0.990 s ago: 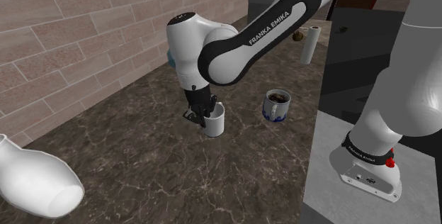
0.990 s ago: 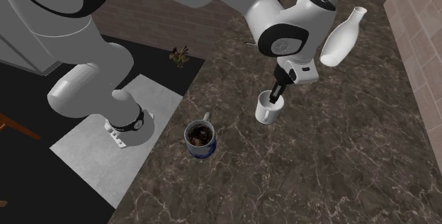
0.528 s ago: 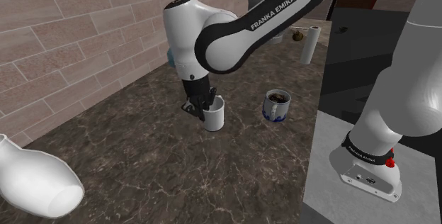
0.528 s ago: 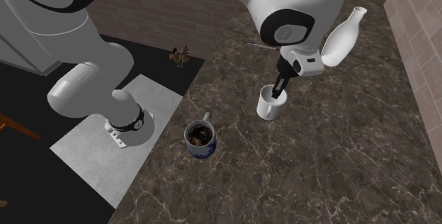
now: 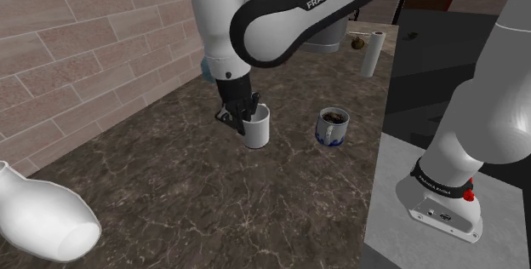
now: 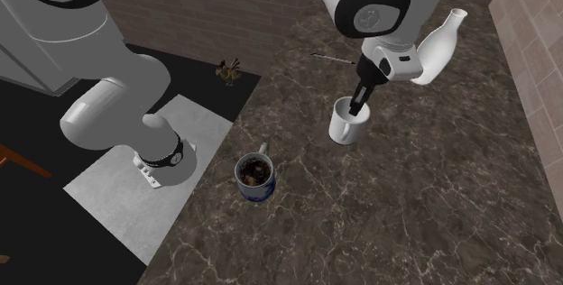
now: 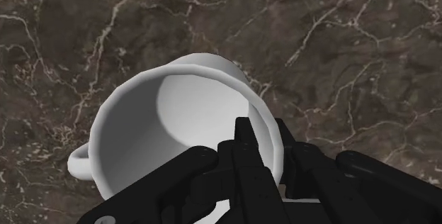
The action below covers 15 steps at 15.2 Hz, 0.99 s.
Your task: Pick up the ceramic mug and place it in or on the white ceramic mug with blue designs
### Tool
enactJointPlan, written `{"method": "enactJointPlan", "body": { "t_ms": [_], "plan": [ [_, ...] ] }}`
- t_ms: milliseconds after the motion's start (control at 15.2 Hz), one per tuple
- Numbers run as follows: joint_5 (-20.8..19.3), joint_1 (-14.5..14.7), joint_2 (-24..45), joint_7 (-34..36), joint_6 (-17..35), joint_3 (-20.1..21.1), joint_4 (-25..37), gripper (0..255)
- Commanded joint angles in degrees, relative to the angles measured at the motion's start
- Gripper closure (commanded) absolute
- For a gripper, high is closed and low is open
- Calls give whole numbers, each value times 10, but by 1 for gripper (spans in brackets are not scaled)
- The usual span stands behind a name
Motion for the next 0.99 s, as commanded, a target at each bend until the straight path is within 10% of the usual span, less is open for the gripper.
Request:
{"method": "enactJointPlan", "body": {
  "t_ms": [0,924],
  "plan": [
    [4,-1,-7,-4,-16,0,11,255],
    [15,-3,-28,-14,-120,0,95,255]
  ]
}}
